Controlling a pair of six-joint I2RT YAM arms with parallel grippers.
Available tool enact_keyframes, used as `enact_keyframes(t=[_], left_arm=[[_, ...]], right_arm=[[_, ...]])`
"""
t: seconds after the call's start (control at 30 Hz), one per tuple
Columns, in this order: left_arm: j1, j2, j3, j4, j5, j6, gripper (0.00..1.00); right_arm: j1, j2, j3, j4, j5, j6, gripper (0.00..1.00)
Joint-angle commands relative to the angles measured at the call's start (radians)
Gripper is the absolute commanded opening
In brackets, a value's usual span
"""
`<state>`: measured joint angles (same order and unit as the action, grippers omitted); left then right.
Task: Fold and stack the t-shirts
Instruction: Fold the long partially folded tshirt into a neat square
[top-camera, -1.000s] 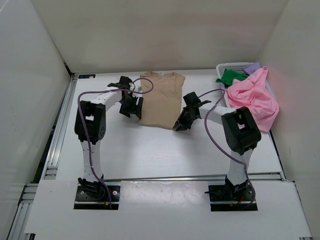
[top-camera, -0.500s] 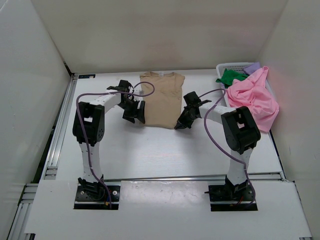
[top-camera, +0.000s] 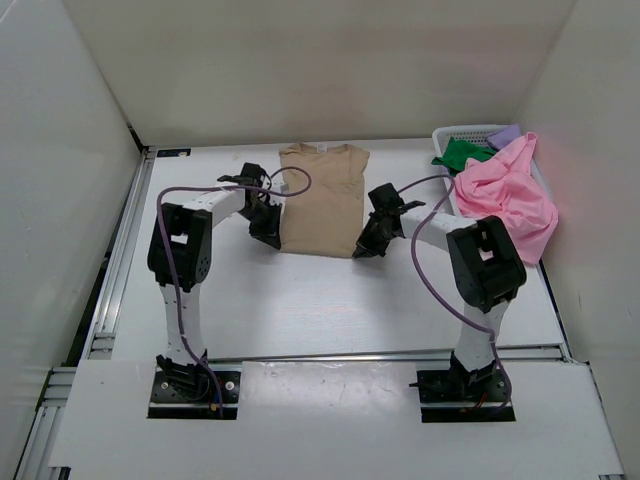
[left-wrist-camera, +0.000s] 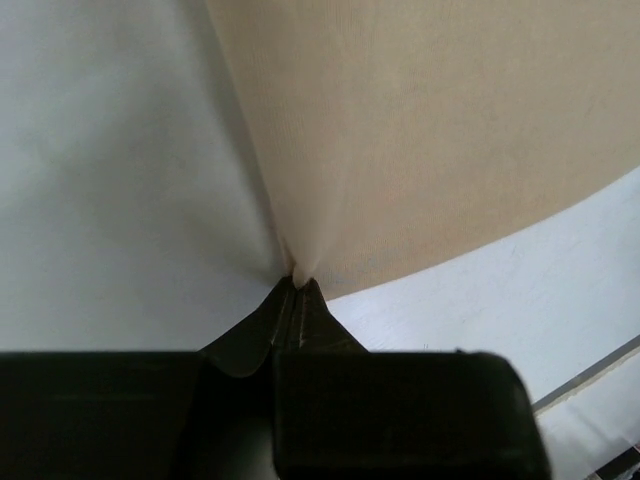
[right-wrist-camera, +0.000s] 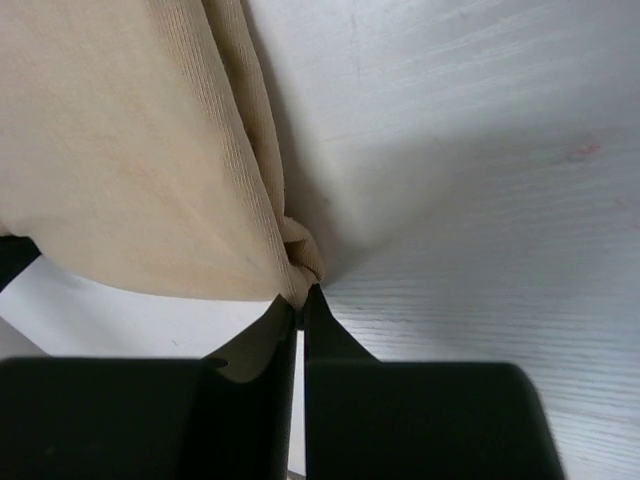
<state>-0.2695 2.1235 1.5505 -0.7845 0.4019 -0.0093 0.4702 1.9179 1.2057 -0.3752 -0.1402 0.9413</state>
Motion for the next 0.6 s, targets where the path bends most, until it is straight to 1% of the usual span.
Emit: enact_keyframes(t=[0.0,0.03,0.1,0.13,0.17,0.2,0.23,0.27,0.3,0.33,0.37,0.4,0.43,0.47,0.5,0.53,0.57], left_arm=[[0.01,-0.152,-0.102,0.002,-0.047,0.009,0.1],[0.01,-0.225,-0.136,0.002,-0.064,0.009,0.1],[-0.002,-0.304,-0.234,-0.028,-0.092,0.009,0.1],[-0.011,-0.342,-0.26,-0.054,-0.136,0.009,0.1],[-0.025,-0.417,-0.283,-0.083,-0.161,0.009,0.1],[-0.052,-0.456,-0.324,-0.155,-0.184,0.009,0.1],[-0.065,-0.496,-0.346,-0.191,-0.205,0.009,0.1],[-0.077,-0.576,-0.365,-0.231,-0.242,0.009,0.1],[-0.098,-0.615,-0.394,-0.316,-0.262,0.009,0.1],[-0.109,-0.654,-0.405,-0.364,-0.282,0.009,0.1],[-0.12,-0.728,-0.415,-0.41,-0.326,0.009,0.1],[-0.147,-0.767,-0.437,-0.453,-0.356,0.009,0.1],[-0.161,-0.807,-0.446,-0.525,-0.386,0.009,0.1],[-0.177,-0.883,-0.446,-0.56,-0.438,0.009,0.1],[-0.2,-0.919,-0.446,-0.593,-0.46,0.009,0.1],[-0.2,-0.95,-0.446,-0.622,-0.471,0.009,0.1],[-0.2,-0.979,-0.432,-0.646,-0.471,0.009,0.1]], right_arm=[[0.015,-0.129,-0.037,-0.034,0.091,-0.062,0.0],[0.03,-0.157,-0.061,-0.053,0.1,-0.073,0.0],[0.068,-0.247,-0.089,-0.079,0.112,-0.082,0.0],[0.082,-0.281,-0.103,-0.114,0.113,-0.082,0.0],[0.12,-0.352,-0.136,-0.132,0.122,-0.082,0.0],[0.143,-0.391,-0.156,-0.151,0.131,-0.073,0.0],[0.166,-0.43,-0.175,-0.174,0.14,-0.049,0.0],[0.221,-0.51,-0.195,-0.22,0.14,-0.032,0.0],[0.252,-0.554,-0.236,-0.243,0.169,-0.012,0.0],[0.324,-0.639,-0.256,-0.286,0.183,0.038,0.0],[0.362,-0.681,-0.274,-0.307,0.194,0.069,0.0],[0.401,-0.722,-0.305,-0.324,0.205,0.103,0.0],[0.479,-0.794,-0.319,-0.353,0.214,0.175,0.0],[0.517,-0.827,-0.331,-0.363,0.231,0.212,0.0],[0.554,-0.855,-0.331,-0.363,0.24,0.247,0.0],[0.621,-0.894,-0.345,-0.375,0.251,0.307,0.0],[0.649,-0.908,-0.345,-0.387,0.264,0.33,0.0]])
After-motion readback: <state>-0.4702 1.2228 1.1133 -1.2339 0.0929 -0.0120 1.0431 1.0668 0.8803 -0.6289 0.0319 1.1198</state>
